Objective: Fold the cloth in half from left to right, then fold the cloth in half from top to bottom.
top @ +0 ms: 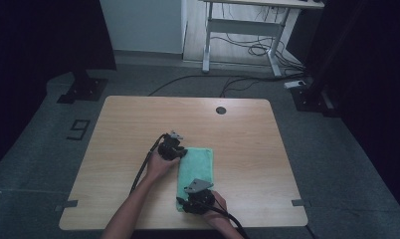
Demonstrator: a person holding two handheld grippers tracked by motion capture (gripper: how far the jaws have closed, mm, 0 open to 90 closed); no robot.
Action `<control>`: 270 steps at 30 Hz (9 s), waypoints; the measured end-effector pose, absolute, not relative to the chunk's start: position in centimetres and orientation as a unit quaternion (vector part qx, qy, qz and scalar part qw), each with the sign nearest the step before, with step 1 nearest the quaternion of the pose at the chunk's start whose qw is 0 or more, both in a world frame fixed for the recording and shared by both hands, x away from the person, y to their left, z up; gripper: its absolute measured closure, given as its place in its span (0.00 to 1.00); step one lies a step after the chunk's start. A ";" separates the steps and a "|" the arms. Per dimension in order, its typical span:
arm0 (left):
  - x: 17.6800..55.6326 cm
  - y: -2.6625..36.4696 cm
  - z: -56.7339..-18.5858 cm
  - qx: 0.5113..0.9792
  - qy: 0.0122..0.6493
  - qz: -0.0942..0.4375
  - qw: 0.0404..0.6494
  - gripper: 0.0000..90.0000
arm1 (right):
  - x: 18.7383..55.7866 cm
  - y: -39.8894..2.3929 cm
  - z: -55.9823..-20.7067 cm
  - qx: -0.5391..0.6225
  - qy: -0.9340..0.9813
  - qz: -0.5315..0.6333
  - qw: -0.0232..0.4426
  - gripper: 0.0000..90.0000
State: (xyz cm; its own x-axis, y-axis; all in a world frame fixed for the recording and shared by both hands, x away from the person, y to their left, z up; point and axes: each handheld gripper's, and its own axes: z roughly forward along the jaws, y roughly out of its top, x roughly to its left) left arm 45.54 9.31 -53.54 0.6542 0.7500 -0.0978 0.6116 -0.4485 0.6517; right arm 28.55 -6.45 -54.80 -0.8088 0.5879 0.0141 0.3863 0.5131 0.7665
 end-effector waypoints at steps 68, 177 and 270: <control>42.9 13.2 -50.1 0.813 0.405 0.131 0.398 0.53 | 40.7 -12.5 -53.3 0.407 0.799 0.418 0.145 0.49; 44.3 11.0 -48.3 0.807 0.385 0.116 0.433 0.97 | 44.0 -15.0 -49.0 0.398 0.771 0.467 0.169 0.92; 34.1 12.9 -49.8 0.818 0.331 0.119 0.455 0.97 | 34.0 -15.6 -50.6 0.315 0.794 0.506 0.123 0.91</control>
